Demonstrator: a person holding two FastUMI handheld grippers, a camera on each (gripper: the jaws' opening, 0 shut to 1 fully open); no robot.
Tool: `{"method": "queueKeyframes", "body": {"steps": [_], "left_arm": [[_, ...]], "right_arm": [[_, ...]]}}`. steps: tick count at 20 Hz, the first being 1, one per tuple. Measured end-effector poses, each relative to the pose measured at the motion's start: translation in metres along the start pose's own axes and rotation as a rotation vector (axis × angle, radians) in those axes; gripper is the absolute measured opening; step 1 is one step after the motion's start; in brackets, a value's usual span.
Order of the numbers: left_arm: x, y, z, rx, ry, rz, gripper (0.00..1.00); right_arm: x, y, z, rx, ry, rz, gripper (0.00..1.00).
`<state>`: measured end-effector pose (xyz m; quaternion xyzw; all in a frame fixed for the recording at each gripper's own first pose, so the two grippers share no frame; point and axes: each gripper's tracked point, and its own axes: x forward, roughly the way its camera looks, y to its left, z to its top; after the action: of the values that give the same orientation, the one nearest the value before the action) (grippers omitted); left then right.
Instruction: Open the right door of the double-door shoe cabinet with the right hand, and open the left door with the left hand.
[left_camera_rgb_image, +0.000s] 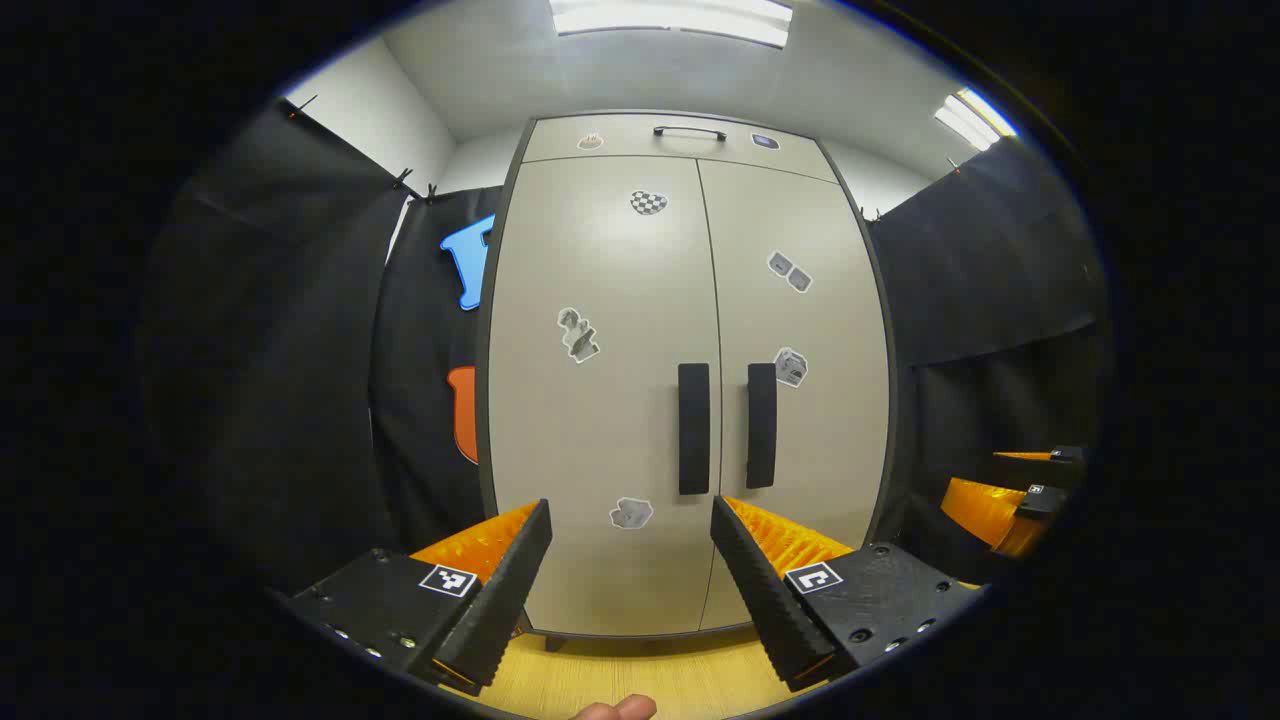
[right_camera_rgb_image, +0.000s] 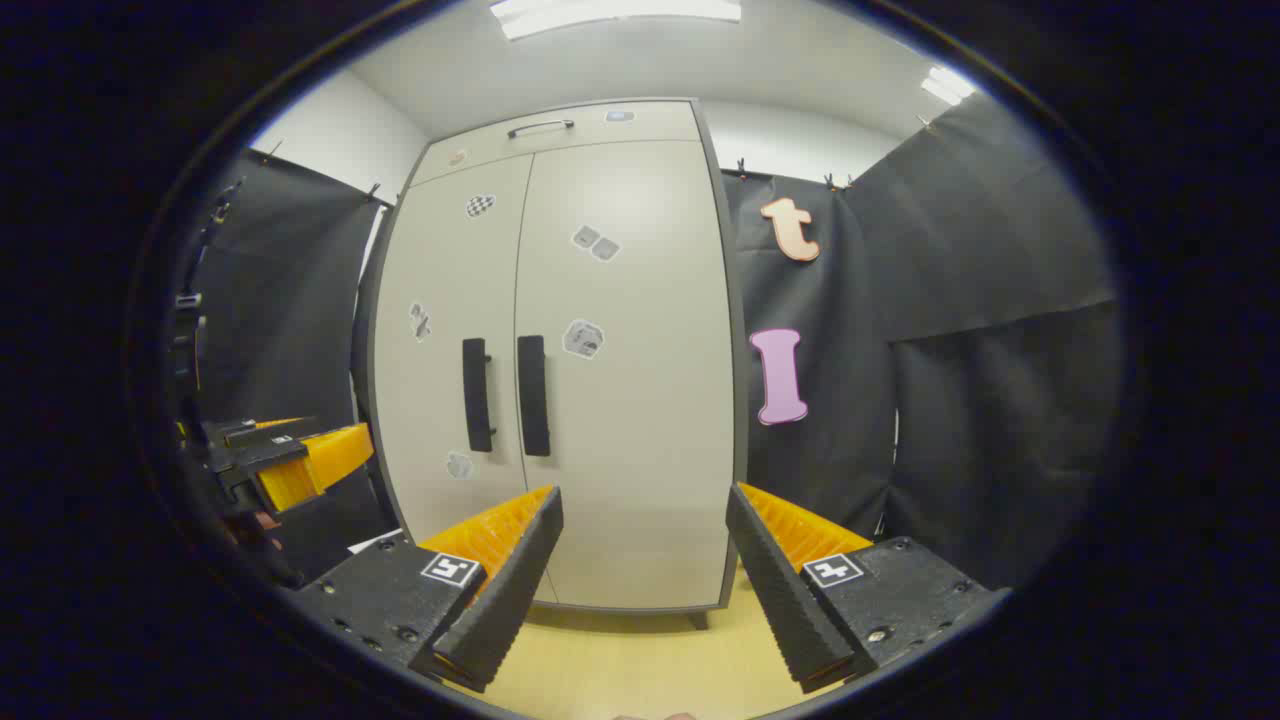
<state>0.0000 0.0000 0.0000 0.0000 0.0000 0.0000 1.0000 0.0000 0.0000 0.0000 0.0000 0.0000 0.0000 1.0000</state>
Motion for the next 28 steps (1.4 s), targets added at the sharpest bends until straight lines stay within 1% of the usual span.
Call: {"method": "queueKeyframes", "body": {"steps": [3,5,8,14,17,20,24,28], "left_arm": [[-0.003,0.003,0.006,-0.007,-0.018,0.023,0.96],[-0.001,0.001,0.003,-0.015,-0.015,0.018,0.96],[0.001,0.000,0.002,-0.036,-0.018,0.019,0.96],[0.006,0.001,0.001,-0.041,0.012,0.030,0.96],[0.018,0.007,0.000,-0.047,0.015,0.033,0.96],[0.023,0.009,-0.001,-0.064,0.016,0.024,0.96],[0.027,0.014,0.002,-0.053,0.010,0.026,0.96],[0.027,0.014,0.002,-0.043,0.010,0.021,0.97]], "right_arm": [[-0.003,-0.007,0.010,-0.030,-0.035,-0.018,1.00],[-0.003,-0.011,0.012,-0.034,-0.047,-0.032,1.00],[0.001,-0.013,0.012,-0.019,-0.046,-0.031,1.00],[0.010,-0.024,0.015,0.002,-0.025,-0.063,1.00],[0.012,-0.018,0.014,0.018,-0.014,-0.047,1.00],[0.012,-0.018,0.015,-0.003,-0.023,-0.060,1.00],[0.014,-0.014,0.015,-0.014,-0.032,-0.063,1.00],[0.021,-0.011,0.010,-0.012,-0.011,-0.063,1.00]]}}
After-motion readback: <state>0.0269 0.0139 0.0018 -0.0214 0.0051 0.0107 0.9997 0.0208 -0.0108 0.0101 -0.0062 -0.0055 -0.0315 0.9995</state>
